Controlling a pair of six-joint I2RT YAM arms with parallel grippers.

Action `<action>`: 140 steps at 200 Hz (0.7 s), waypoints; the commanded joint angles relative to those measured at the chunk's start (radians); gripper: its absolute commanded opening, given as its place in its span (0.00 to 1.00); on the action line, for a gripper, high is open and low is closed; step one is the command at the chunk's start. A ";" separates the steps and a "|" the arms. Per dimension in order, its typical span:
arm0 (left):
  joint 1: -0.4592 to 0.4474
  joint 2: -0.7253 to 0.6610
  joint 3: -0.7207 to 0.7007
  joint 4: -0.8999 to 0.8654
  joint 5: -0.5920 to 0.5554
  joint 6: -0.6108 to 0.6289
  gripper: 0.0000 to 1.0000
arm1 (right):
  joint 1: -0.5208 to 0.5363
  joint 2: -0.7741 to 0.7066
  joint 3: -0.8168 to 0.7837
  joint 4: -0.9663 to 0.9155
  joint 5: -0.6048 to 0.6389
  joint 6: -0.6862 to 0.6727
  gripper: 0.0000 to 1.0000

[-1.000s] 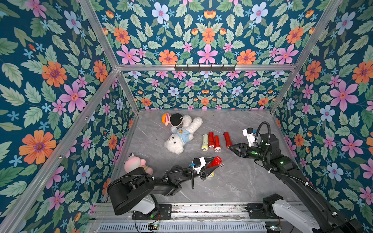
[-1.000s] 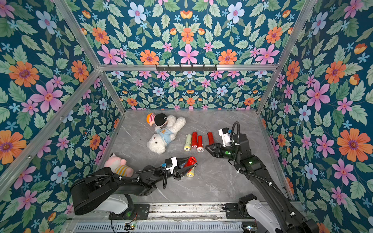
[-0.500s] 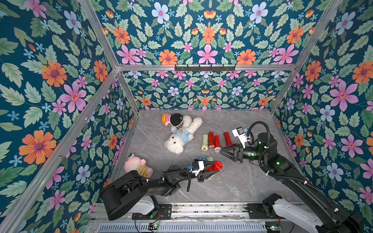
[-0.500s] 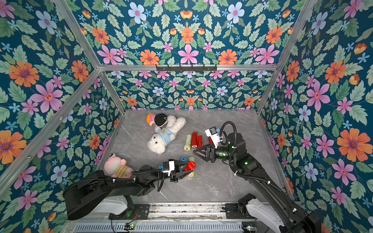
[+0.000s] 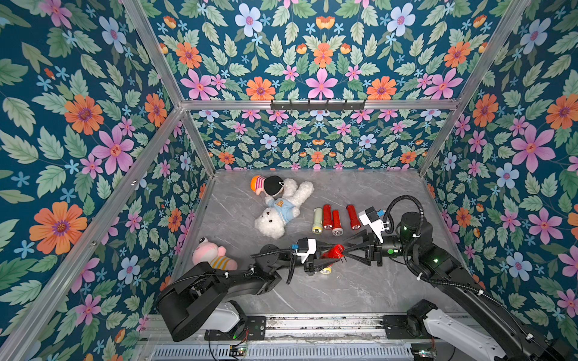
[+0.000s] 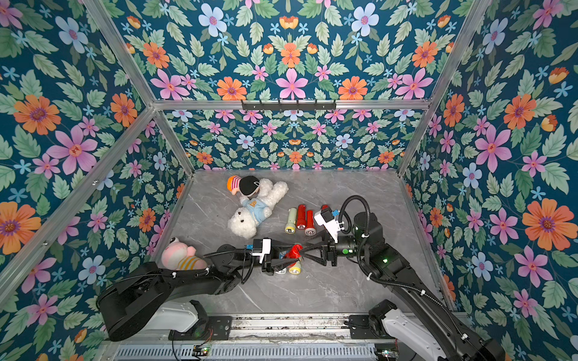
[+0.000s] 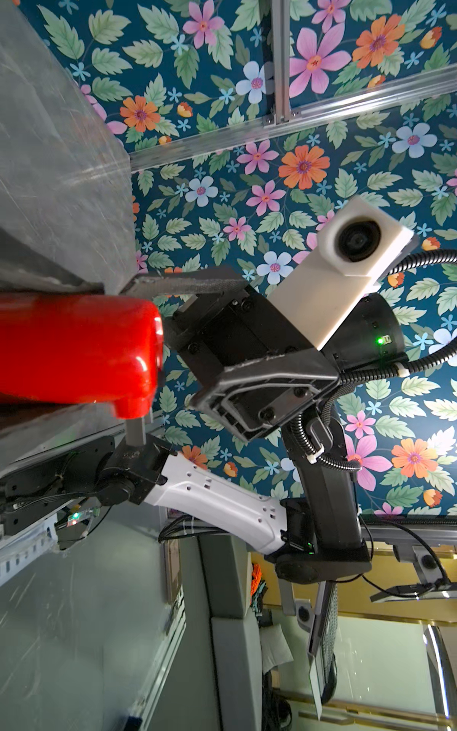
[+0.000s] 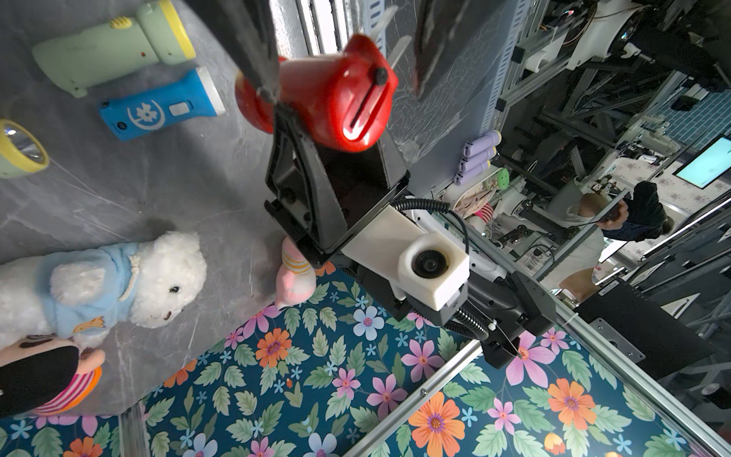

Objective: Close the plug at the bottom of the flashlight
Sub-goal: Close the plug of the flashlight.

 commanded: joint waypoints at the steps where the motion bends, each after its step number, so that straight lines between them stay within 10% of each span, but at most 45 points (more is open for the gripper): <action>1: 0.004 0.011 0.020 0.050 0.075 -0.046 0.00 | 0.002 0.005 0.007 0.050 -0.069 -0.013 0.56; 140: 0.024 0.048 0.051 0.152 0.165 -0.168 0.00 | 0.021 0.021 0.000 0.075 -0.145 -0.019 0.53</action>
